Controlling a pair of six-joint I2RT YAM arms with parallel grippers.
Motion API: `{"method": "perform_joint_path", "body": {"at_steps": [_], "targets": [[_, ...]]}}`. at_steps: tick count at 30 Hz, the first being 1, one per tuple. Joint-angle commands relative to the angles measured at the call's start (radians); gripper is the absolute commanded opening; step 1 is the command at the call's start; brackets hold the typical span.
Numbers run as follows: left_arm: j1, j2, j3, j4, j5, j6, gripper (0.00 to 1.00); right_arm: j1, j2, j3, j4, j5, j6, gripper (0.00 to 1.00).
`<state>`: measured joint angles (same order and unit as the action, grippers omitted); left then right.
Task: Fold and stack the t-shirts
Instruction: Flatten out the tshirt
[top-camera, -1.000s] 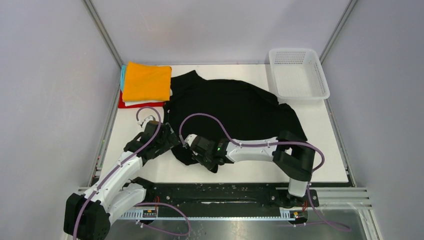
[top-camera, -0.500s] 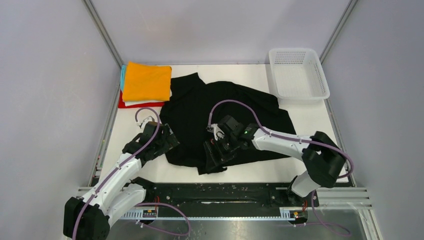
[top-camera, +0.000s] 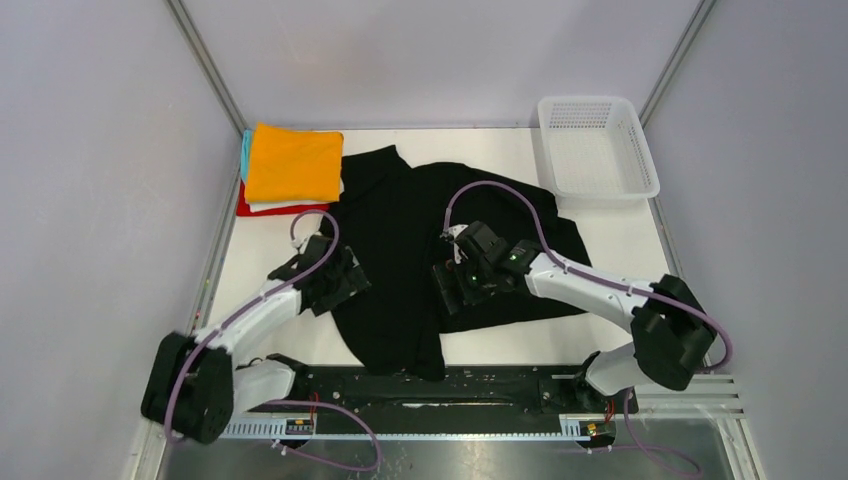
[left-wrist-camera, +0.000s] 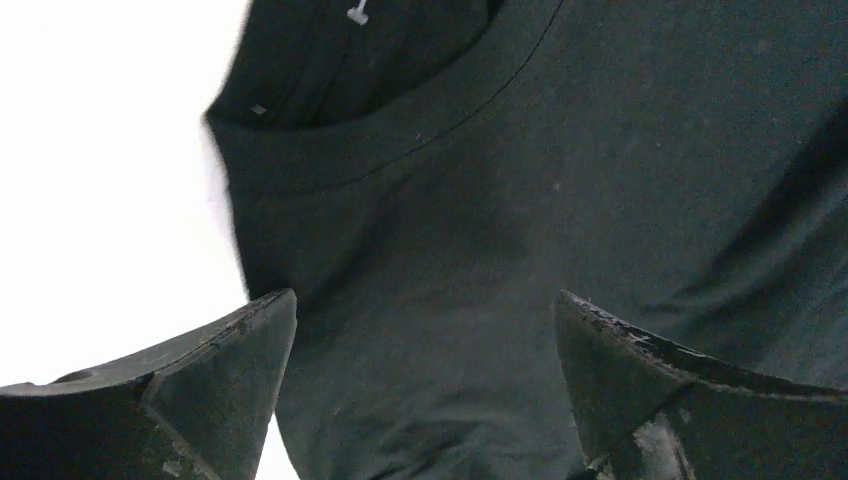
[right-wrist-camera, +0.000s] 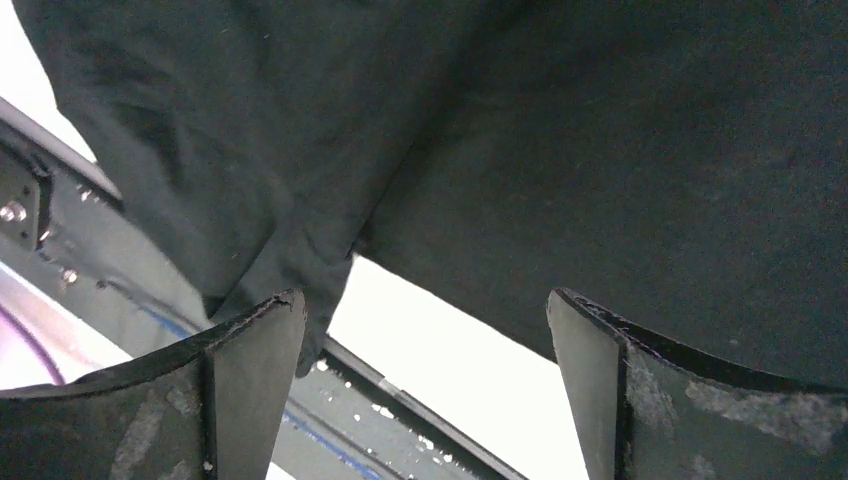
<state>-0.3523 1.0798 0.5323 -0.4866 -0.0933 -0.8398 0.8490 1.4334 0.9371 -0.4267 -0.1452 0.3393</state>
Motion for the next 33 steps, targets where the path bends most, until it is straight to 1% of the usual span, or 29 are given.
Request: {"method": "perform_joint_path", "body": {"at_steps": [1, 6, 9, 12, 14, 16, 18, 20, 22, 25, 28, 30, 33], "targets": [[0.004, 0.167, 0.082, 0.169, 0.062, -0.003, 0.99, -0.020, 0.096, 0.038, 0.041, 0.046, -0.036, 1.00], [0.007, 0.393, 0.234, 0.164, 0.033, 0.002, 0.99, -0.082, 0.192, 0.052, 0.079, 0.101, -0.042, 1.00], [0.011, 0.521, 0.345, 0.154, -0.016, 0.010, 0.99, -0.170, 0.263, 0.079, 0.086, 0.093, -0.032, 0.99], [0.032, 0.642, 0.497, 0.120, -0.030, 0.032, 0.99, -0.254, 0.329, 0.115, 0.087, 0.112, -0.039, 1.00], [0.054, 0.700, 0.573, 0.093, -0.031, 0.038, 0.99, -0.301, 0.372, 0.147, 0.083, 0.109, -0.038, 0.99], [0.075, 0.718, 0.619, 0.080, -0.014, 0.045, 0.99, -0.343, 0.401, 0.176, 0.080, 0.100, -0.035, 0.99], [0.084, 0.683, 0.627, 0.061, -0.024, 0.053, 0.99, -0.374, 0.403, 0.195, 0.074, 0.102, -0.038, 1.00], [0.084, 0.606, 0.593, 0.039, -0.055, 0.058, 0.99, -0.387, 0.372, 0.204, 0.055, 0.111, -0.049, 0.99], [0.084, 0.501, 0.527, 0.016, -0.071, 0.052, 0.99, -0.387, 0.310, 0.188, 0.052, 0.088, -0.059, 1.00], [0.067, 0.321, 0.388, -0.013, -0.072, 0.024, 0.99, -0.386, 0.192, 0.116, 0.096, -0.012, -0.042, 0.99], [0.003, 0.163, 0.267, -0.086, -0.085, 0.000, 0.99, -0.386, 0.071, 0.007, 0.151, -0.056, -0.007, 1.00], [-0.061, 0.063, 0.182, -0.111, -0.075, -0.016, 0.98, -0.386, -0.003, -0.055, 0.164, -0.062, 0.003, 1.00], [-0.180, -0.040, 0.070, -0.103, -0.022, -0.037, 0.92, -0.362, -0.091, -0.113, 0.161, -0.077, -0.034, 0.99]]}}
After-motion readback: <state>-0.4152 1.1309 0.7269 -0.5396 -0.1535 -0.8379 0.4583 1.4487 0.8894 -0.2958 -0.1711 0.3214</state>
